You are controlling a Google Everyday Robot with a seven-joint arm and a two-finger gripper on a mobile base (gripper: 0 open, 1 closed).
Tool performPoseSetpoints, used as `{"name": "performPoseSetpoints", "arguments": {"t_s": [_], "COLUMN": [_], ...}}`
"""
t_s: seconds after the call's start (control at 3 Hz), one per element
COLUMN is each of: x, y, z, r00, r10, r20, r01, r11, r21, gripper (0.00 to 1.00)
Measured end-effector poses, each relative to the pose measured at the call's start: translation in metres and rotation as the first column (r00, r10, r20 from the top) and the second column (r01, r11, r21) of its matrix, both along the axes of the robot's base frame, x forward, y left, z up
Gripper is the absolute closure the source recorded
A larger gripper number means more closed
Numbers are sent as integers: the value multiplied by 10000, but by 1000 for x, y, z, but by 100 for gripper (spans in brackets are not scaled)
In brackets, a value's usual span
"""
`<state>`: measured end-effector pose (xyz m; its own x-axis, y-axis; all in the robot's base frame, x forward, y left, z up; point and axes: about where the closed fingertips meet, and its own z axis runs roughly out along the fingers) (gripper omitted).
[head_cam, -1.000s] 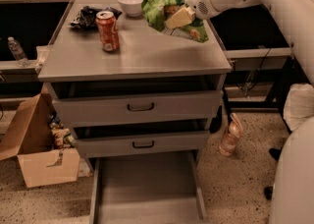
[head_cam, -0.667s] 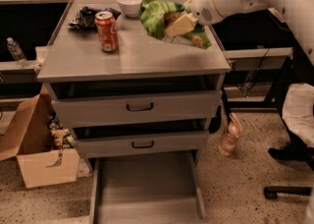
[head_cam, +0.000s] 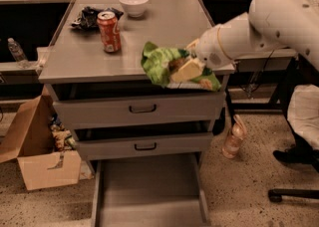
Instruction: Place green rice chip bag into bottom drawer
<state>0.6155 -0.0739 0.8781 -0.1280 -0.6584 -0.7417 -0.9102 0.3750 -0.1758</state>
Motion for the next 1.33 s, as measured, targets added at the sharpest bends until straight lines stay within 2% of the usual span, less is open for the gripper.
{"name": "performPoseSetpoints", "arguments": {"t_s": [0.33,0.67,1.0,1.33], "x": [-14,-14,-30,-66], "y": [3,4,2,0], "z": [-27,-29,-71,-175], "r00": [9986,9985,9921,9595], "r10": [150,152,43,-376], "r20": [-501,-531,-1251,-2793], "r01": [-159,-161,-58,352], "r11": [9997,9997,9999,9993], "r21": [-182,-164,-109,-135], "gripper": [100,100,100,100]}}
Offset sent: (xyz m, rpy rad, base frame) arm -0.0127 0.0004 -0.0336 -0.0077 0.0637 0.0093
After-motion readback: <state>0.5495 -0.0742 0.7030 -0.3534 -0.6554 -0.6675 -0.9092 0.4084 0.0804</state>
